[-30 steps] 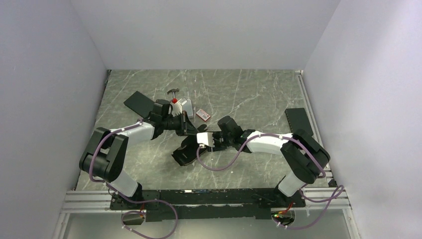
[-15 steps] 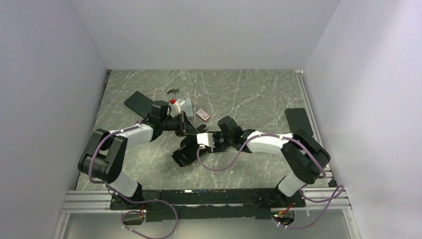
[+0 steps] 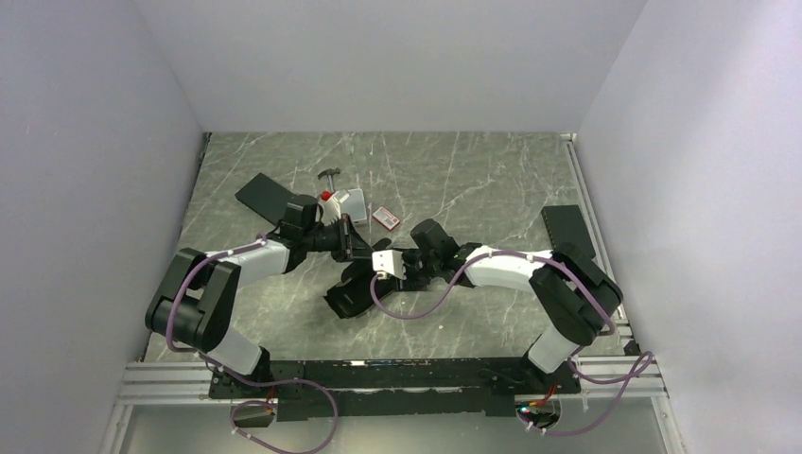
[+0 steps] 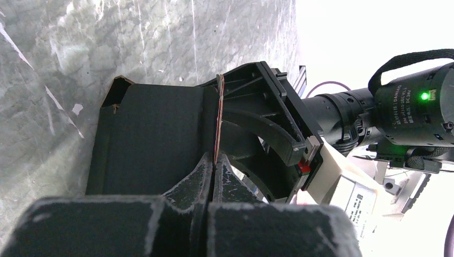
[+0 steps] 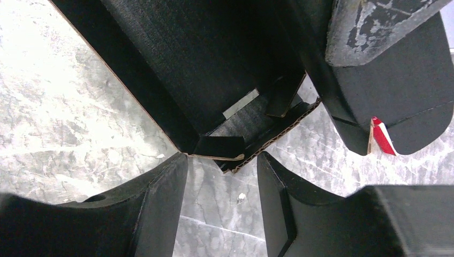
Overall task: Fold the paper box
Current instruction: Fold the paper box at the center of the board.
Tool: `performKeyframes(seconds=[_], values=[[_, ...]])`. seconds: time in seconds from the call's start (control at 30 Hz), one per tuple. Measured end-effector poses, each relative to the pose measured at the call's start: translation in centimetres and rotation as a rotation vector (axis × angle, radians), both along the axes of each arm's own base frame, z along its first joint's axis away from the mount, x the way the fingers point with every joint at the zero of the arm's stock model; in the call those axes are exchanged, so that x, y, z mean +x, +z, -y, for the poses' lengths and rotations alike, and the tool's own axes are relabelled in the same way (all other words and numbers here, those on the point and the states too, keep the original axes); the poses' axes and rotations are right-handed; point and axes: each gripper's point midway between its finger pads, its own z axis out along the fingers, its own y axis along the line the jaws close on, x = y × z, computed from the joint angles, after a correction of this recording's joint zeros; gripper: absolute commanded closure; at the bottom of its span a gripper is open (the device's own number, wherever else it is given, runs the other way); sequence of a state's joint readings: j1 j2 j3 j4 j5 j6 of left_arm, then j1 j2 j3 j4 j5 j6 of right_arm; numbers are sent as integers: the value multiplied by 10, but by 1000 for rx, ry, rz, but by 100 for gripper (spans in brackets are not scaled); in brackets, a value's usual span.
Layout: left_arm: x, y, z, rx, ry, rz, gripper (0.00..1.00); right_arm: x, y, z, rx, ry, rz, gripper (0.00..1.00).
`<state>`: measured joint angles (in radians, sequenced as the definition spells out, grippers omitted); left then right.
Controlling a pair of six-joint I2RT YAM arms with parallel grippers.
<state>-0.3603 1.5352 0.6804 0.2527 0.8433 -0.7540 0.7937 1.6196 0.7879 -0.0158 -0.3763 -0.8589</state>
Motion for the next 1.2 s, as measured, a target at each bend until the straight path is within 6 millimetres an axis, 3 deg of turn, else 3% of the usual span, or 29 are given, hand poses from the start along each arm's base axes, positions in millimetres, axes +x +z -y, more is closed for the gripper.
performKeyframes(seconds=[0.33,1.2], values=[[1,0,0,-11,10,3,100,-2,-6,-3,-12,5,-5,43],[-1,-4,-4,17,18,1,100,1,8,-10,41,2,62,64]])
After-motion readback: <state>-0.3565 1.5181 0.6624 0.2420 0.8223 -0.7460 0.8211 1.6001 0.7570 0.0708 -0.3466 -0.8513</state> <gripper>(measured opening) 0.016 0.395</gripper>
